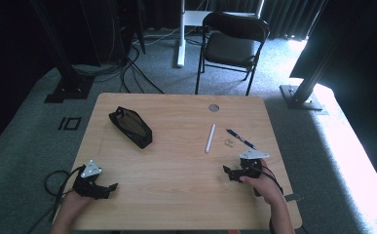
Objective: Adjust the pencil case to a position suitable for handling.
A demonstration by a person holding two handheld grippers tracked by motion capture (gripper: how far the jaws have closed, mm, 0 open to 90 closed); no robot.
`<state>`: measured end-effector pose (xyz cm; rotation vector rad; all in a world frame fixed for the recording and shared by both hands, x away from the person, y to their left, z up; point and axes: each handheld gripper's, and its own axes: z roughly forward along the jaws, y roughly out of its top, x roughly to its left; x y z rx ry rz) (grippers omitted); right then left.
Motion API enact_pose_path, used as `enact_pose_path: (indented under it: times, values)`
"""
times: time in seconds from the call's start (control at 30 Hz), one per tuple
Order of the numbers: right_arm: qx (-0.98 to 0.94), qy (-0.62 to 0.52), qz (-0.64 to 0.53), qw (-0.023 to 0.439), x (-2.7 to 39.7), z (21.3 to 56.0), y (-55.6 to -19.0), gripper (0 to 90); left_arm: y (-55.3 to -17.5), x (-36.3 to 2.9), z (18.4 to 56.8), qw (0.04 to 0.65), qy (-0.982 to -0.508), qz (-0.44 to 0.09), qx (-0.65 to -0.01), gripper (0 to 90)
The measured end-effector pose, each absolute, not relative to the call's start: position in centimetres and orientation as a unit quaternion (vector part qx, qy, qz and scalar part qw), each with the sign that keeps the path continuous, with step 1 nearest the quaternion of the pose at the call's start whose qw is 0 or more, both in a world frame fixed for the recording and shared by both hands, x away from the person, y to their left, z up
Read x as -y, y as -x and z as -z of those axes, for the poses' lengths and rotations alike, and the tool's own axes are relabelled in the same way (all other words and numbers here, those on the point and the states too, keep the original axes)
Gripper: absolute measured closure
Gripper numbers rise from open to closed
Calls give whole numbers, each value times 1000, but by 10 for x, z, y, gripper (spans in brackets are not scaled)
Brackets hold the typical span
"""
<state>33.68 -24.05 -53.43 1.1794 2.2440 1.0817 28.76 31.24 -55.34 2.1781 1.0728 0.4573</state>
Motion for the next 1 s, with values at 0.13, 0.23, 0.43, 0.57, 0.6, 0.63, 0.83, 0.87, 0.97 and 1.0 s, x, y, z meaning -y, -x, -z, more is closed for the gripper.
enact_pose_path:
  times: [0.13,0.23,0.43,0.57,0.6,0.63,0.83,0.87,0.97,1.0]
  values:
    - [-797,-415,-396,189,232,532,-339,130,-288,-312,553,329,-832,-175,-410,21]
    - [-802,-406,-396,188,226,531,-339,130,-288,-312,553,329,-832,-175,-410,21]
    - [-807,-392,-399,187,213,529,-341,130,-288,-312,553,329,-833,-175,-410,21]
    - [-811,-382,-404,184,203,526,-343,130,-288,-312,553,329,-833,-175,-410,21]
    - [-811,-379,-405,185,201,526,-344,131,-288,-312,553,329,-832,-175,-410,21]
    - [-811,-377,-407,184,198,525,-345,130,-288,-312,553,329,-833,-175,-410,21]
    - [-816,-363,-414,179,181,523,-349,131,-288,-312,553,329,-833,-175,-410,21]
    - [-816,-361,-415,177,179,523,-350,131,-288,-312,553,329,-833,-175,-410,22]
    - [-818,-353,-418,176,170,522,-352,131,-288,-312,553,329,-833,-175,-410,21]
    - [-819,-351,-419,175,167,522,-353,131,-288,-312,553,329,-832,-175,-410,21]
